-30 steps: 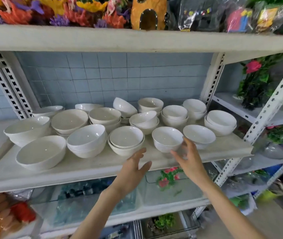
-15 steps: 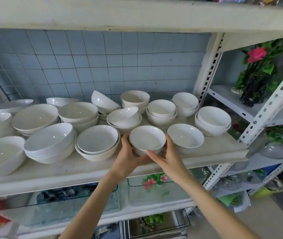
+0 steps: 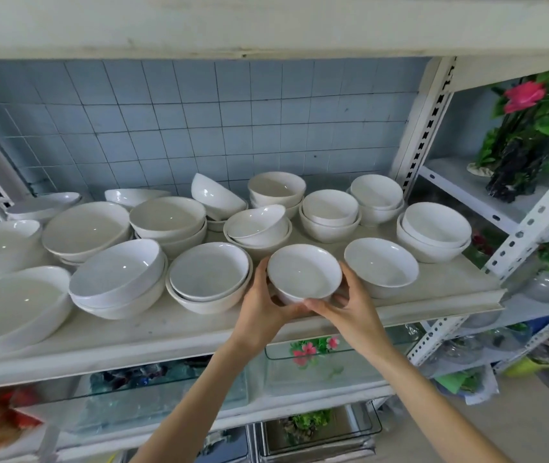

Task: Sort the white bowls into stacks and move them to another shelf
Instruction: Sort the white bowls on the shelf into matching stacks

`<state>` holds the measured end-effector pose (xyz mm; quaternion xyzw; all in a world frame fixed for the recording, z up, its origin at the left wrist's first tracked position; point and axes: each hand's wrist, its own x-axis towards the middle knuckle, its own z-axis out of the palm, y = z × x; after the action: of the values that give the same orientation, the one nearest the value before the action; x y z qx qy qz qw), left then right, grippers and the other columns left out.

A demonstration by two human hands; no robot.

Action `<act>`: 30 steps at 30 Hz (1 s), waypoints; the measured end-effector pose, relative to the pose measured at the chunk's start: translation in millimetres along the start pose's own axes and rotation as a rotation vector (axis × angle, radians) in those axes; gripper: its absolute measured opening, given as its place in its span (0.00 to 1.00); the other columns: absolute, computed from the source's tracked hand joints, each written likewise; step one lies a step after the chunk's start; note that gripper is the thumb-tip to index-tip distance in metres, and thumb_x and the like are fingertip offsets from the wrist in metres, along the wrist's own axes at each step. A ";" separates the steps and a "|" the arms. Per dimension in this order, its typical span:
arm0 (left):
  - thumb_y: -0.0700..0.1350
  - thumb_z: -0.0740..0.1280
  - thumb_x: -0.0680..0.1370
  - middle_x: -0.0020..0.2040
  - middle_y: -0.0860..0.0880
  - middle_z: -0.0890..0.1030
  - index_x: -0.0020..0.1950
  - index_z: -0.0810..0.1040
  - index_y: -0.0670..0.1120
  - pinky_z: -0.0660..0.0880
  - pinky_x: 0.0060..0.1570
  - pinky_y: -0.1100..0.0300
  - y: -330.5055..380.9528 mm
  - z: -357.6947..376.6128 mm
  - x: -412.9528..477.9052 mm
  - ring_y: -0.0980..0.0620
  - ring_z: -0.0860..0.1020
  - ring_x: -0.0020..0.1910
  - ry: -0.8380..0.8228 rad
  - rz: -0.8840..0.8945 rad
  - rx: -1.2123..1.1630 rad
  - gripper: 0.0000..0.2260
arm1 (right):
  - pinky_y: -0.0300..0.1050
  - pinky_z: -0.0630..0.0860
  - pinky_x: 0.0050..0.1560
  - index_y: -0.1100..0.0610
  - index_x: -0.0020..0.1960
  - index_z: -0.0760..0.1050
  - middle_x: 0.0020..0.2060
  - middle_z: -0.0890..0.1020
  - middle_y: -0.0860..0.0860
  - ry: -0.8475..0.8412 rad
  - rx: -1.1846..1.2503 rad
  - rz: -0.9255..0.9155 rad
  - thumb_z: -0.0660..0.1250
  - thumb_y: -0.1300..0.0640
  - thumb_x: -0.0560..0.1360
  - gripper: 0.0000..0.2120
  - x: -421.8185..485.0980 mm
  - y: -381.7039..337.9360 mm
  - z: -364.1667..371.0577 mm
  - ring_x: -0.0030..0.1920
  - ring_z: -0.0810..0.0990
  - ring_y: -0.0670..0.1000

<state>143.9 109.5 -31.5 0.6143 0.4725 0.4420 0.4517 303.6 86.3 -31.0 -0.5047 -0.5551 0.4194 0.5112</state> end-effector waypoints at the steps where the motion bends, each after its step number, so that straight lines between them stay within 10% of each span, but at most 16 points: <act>1: 0.43 0.81 0.63 0.61 0.55 0.75 0.67 0.65 0.50 0.76 0.56 0.63 0.9 -0.1 -0.4 0.55 0.76 0.61 -0.009 0.011 -0.008 0.38 | 0.42 0.76 0.57 0.42 0.63 0.67 0.60 0.76 0.47 0.002 0.024 0.008 0.80 0.46 0.59 0.37 -2.6 -2.0 -0.5 0.62 0.75 0.48; 13: 0.47 0.79 0.63 0.66 0.54 0.72 0.70 0.65 0.51 0.73 0.53 0.71 42.7 16.5 -3.6 0.60 0.72 0.64 -0.081 0.163 -0.152 0.39 | 0.31 0.73 0.54 0.50 0.69 0.62 0.62 0.70 0.38 0.115 -0.007 -0.088 0.73 0.53 0.62 0.38 -23.9 -47.5 -26.3 0.60 0.71 0.31; 19: 0.52 0.78 0.58 0.64 0.58 0.73 0.69 0.67 0.50 0.73 0.52 0.72 53.3 48.9 17.2 0.63 0.71 0.64 -0.089 0.157 -0.165 0.42 | 0.43 0.69 0.65 0.28 0.59 0.64 0.63 0.71 0.36 0.132 -0.166 -0.112 0.74 0.33 0.57 0.33 -7.9 -43.8 -71.9 0.65 0.69 0.39; 30: 0.64 0.78 0.54 0.59 0.64 0.75 0.64 0.67 0.60 0.67 0.54 0.76 46.9 94.5 48.2 0.71 0.71 0.59 -0.087 0.143 0.007 0.40 | 0.29 0.66 0.58 0.33 0.60 0.62 0.58 0.65 0.30 0.167 -0.283 -0.132 0.70 0.27 0.53 0.38 17.4 -17.6 -118.0 0.60 0.67 0.33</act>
<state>251.8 136.9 0.7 0.6666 0.4088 0.4446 0.4368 418.7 95.0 3.7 -0.5672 -0.5962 0.2589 0.5057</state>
